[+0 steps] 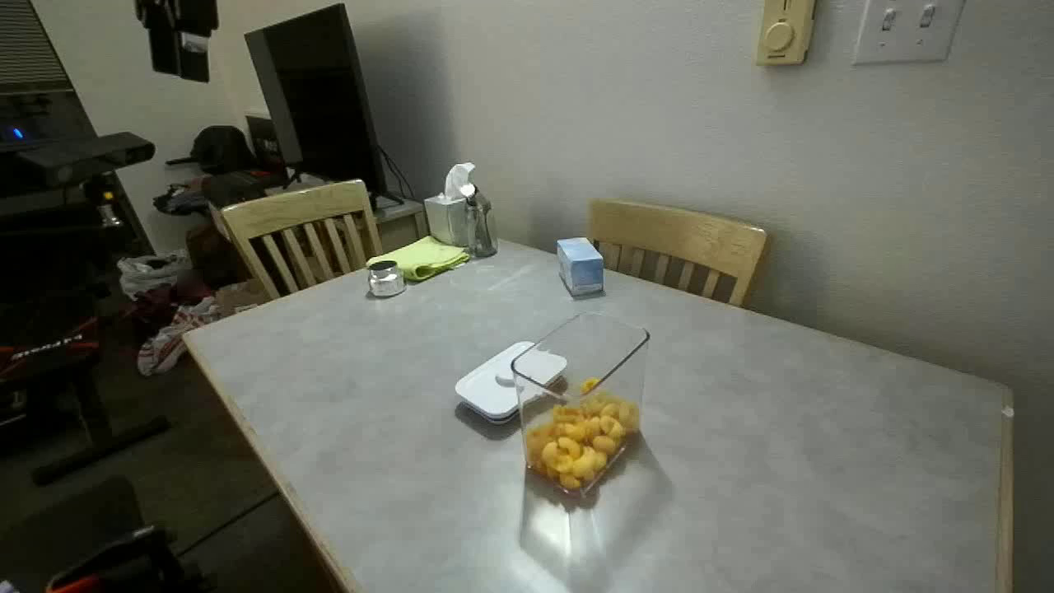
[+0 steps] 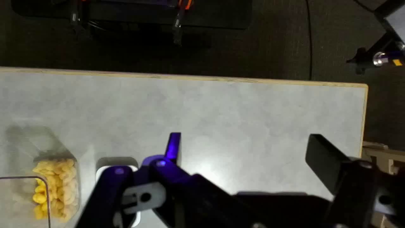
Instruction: Place the white lid on top of the clear container
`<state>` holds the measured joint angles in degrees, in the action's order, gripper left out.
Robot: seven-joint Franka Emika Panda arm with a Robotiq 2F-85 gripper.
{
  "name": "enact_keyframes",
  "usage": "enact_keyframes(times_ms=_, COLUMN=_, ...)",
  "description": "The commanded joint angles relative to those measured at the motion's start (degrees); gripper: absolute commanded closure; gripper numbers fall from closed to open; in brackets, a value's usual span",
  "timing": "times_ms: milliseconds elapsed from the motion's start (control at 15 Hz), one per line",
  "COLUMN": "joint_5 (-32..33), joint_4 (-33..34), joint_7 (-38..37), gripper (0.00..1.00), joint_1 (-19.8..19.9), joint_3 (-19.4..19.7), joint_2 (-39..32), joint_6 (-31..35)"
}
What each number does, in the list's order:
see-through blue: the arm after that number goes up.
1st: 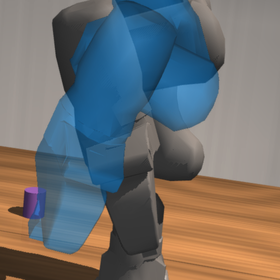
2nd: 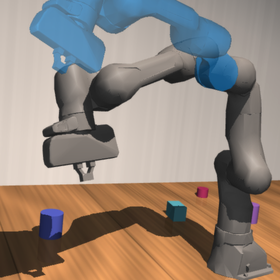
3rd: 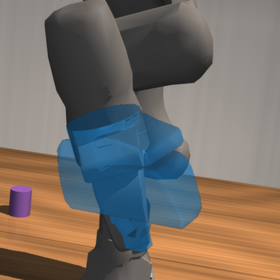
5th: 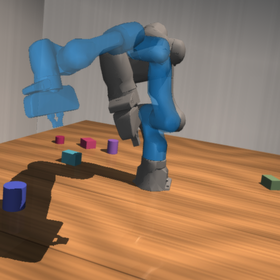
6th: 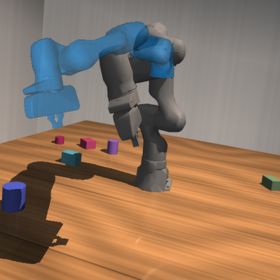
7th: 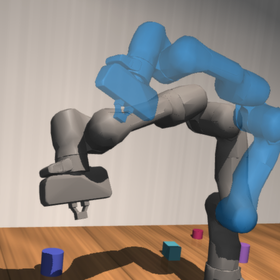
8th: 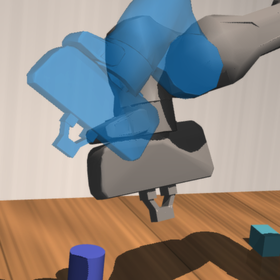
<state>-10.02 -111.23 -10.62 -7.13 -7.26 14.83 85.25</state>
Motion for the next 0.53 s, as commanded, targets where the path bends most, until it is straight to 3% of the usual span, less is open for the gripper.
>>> enact_keyframes(times_ms=0, joint_5=-0.1, joint_4=0.1, joint_7=0.1, gripper=0.0, joint_1=0.4, joint_3=-0.4, joint_2=0.0, joint_6=-0.1)
enact_keyframes(times_ms=467, joint_5=-0.8, joint_4=0.8, joint_7=-1.6, gripper=0.0, joint_1=4.0, joint_3=3.5, joint_2=-0.8, joint_6=1.9)
